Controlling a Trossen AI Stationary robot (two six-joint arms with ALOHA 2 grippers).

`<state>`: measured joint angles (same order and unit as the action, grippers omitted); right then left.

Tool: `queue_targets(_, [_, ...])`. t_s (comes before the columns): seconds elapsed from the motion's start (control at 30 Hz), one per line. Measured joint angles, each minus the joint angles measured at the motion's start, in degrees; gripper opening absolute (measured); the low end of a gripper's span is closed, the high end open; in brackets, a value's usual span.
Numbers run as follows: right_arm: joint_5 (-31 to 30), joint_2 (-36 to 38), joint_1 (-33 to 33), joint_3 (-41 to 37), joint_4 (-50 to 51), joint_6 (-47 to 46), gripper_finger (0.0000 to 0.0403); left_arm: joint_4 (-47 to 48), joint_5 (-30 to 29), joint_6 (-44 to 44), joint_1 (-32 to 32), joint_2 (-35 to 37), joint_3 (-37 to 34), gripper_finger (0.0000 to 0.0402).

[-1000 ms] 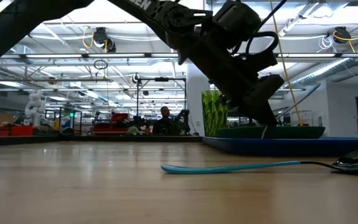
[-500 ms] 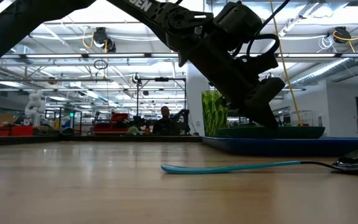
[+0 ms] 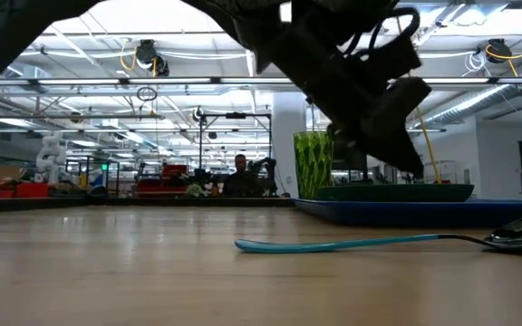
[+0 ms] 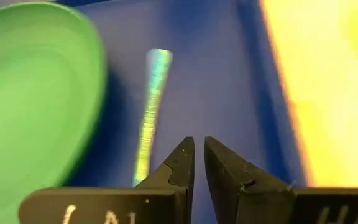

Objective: Pick and place plate/cup/fork/spoon on tray
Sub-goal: Put the blue fork on the blue tray to the left of the green cup

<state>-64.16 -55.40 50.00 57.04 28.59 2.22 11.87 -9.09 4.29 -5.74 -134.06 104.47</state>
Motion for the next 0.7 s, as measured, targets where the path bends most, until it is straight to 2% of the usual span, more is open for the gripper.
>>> queue_targets(0.17, [1.5, 0.0, 0.0, 0.0, 0.3, -1.3, 0.0123, 4.1, -1.9, -0.4, -1.9, 0.4, 0.0, 0.0042])
queue_targets(0.3, [3.5, 0.0, -0.7, 0.0, 4.3, -9.4, 0.0123, 9.0, -2.0, -2.3, -1.9, 1.7, 0.0, 0.0042])
queue_targets(0.47, [13.4, -0.1, -4.5, -3.3, 8.6, -20.1, 0.0123, 21.0, -3.6, -8.1, -2.1, 11.3, 0.0, 0.0042])
queue_targets(0.7, [29.1, -0.1, -12.7, -11.6, 9.8, -26.5, 0.0097, 28.6, -14.3, -7.9, -4.3, 18.7, -0.1, 0.0042])
